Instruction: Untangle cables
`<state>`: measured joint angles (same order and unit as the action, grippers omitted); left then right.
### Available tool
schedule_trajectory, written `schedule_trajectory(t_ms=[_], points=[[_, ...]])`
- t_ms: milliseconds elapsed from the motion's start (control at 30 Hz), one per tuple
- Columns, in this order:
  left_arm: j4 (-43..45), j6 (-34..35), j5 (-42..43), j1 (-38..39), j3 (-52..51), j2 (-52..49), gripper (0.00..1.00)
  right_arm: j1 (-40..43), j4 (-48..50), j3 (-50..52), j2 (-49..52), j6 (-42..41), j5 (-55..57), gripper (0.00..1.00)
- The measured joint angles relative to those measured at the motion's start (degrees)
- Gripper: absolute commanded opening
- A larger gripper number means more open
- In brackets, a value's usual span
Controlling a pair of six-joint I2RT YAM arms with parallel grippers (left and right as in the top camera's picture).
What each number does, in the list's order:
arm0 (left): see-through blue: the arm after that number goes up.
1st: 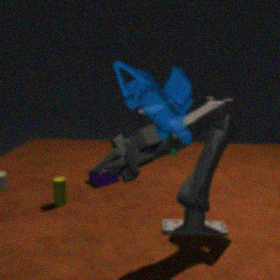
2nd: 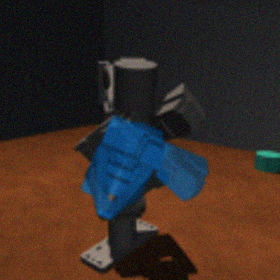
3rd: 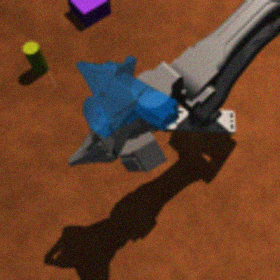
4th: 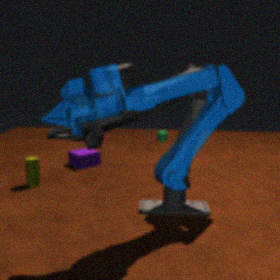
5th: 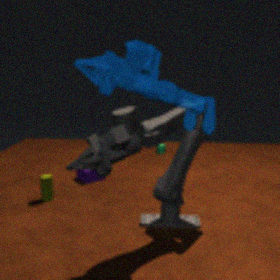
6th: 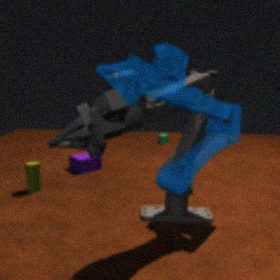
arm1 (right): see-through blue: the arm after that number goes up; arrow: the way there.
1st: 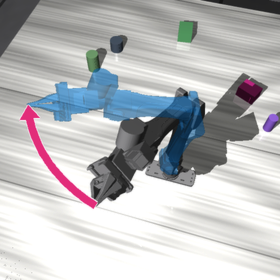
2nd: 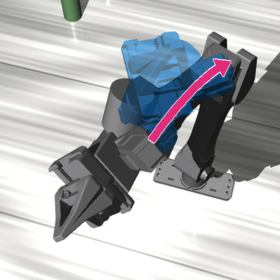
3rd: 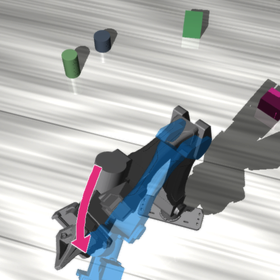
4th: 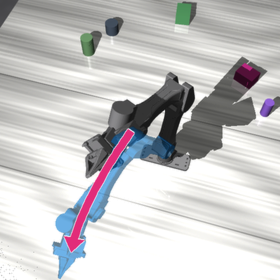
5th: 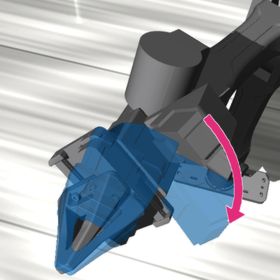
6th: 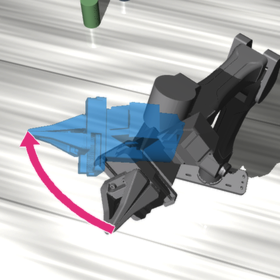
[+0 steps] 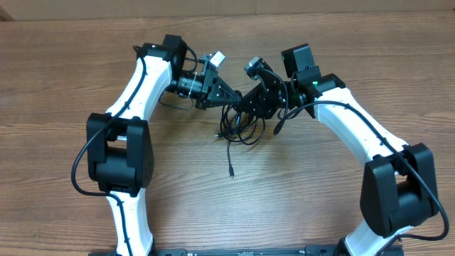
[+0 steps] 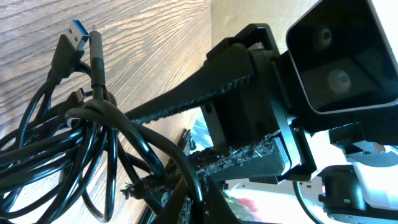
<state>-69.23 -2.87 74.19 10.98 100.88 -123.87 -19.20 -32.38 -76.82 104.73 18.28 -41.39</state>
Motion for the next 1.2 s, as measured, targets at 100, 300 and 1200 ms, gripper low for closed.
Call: schedule_trajectory(t_ms=[100, 300, 1200], points=[[-0.07, 0.02, 0.72, -0.26, 0.0, 0.0, 0.04, 0.04, 0.72, 0.15, 0.02, -0.11, -1.75, 0.26], [-0.2, 0.02, 2.49, -0.48, 0.07, 0.0, 0.04, 0.37, 1.81, 0.44, 0.07, -1.07, -5.7, 0.12], [0.46, -0.02, -14.78, 1.38, 0.59, 0.0, 0.04, 11.72, 0.9, 0.55, 0.68, -6.29, -22.75, 0.04]])
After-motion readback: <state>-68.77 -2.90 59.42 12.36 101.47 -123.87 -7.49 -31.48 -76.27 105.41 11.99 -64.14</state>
